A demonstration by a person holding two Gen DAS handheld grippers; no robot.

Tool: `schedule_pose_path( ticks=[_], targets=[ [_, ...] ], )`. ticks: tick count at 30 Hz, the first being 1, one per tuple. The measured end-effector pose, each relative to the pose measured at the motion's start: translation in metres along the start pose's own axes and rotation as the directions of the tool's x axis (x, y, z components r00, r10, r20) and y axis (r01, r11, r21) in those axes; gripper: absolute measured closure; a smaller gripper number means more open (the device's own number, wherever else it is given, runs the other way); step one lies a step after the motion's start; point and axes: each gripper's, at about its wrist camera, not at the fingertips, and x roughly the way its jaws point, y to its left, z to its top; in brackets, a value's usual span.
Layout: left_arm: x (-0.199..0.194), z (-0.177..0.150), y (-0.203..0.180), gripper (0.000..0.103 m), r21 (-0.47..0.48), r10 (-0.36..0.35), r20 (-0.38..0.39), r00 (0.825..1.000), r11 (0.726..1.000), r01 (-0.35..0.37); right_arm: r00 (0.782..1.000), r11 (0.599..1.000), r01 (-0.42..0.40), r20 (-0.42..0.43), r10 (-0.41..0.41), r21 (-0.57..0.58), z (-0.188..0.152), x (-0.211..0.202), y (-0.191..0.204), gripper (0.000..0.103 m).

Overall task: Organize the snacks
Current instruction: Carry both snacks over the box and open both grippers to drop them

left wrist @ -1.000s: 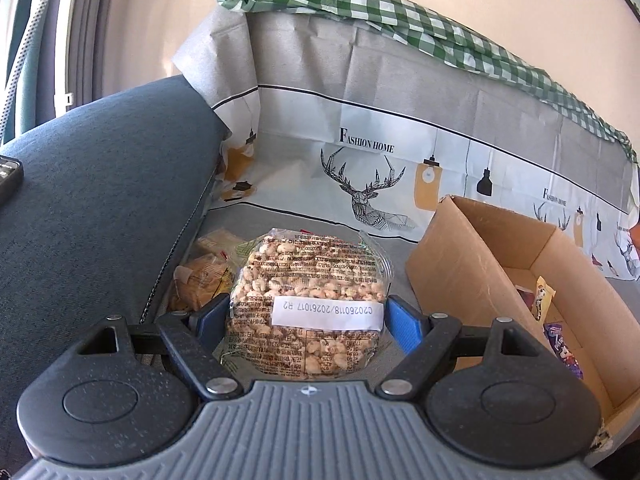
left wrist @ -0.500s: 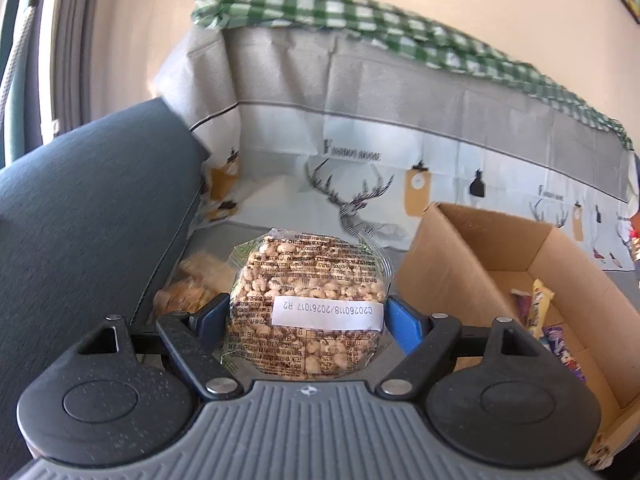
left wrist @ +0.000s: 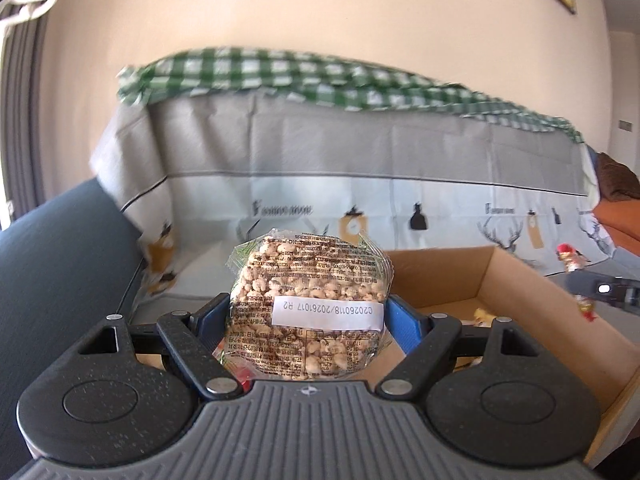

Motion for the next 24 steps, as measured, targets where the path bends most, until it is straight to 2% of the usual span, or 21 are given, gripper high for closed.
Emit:
schedule_pose_path(
  ticks=[5,8,19,24],
  targets=[
    [-0.007,0.003,-0.031,0.017,0.091,-0.055,0.047,0.997,0.995,0.051,1.000,1.000,0.002,0.002,-0.002,-0.023,0.001,0.002,0.002,0.085],
    [-0.009,0.004,-0.044,0.017,0.115,-0.092,0.058,0.994,0.990,0.085,1.000,0.999,0.010,0.006,-0.010,-0.037,0.002,0.002,0.001,0.085],
    [0.023,0.009,-0.073,0.017,0.025,-0.163,-0.001,0.987,0.986,0.163,0.997,0.997,0.073,0.005,-0.073,0.005,0.004,0.015,-0.016,0.085],
    [0.036,0.010,-0.085,0.017,0.023,-0.184,-0.015,0.983,0.983,0.184,0.996,0.996,0.093,-0.002,-0.093,-0.007,0.002,0.022,-0.013,0.085]
  ],
)
